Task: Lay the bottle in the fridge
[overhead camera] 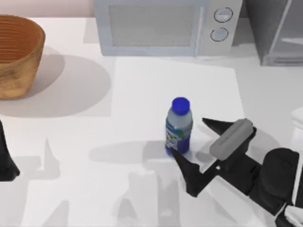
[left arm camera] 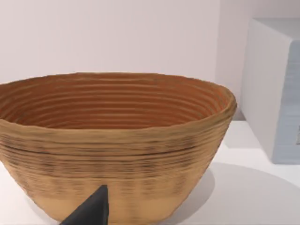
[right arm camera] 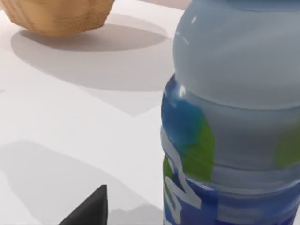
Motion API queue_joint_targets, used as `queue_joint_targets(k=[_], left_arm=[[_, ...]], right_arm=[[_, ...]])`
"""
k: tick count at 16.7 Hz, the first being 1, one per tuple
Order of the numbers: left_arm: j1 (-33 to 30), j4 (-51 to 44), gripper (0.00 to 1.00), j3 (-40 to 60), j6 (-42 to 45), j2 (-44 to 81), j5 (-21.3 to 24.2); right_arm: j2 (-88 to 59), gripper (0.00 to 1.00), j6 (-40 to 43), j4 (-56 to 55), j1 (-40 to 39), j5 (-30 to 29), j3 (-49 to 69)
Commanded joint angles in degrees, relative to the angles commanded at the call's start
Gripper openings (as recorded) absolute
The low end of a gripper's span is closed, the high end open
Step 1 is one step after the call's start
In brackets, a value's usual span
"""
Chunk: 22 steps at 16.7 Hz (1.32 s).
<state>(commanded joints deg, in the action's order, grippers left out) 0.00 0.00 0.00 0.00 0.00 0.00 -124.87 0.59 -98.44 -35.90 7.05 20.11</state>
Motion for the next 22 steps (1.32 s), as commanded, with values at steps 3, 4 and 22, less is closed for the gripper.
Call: queue_joint_targets(k=[3, 4, 22], left_arm=[[0.0, 0.0, 1.0, 0.0, 0.0, 0.0, 0.0], [0.0, 0.0, 1.0, 0.0, 0.0, 0.0, 0.0], [0.0, 0.0, 1.0, 0.0, 0.0, 0.0, 0.0]], right_arm=[[-0.6, 1.0, -0.1, 2.9, -0.5, -0.5, 3.4], [-0.8, 1.0, -0.1, 3.9, -0.7, -0.7, 4.6], [-1.7, 0.4, -0.1, 8.1, -1.4, -1.4, 9.7]])
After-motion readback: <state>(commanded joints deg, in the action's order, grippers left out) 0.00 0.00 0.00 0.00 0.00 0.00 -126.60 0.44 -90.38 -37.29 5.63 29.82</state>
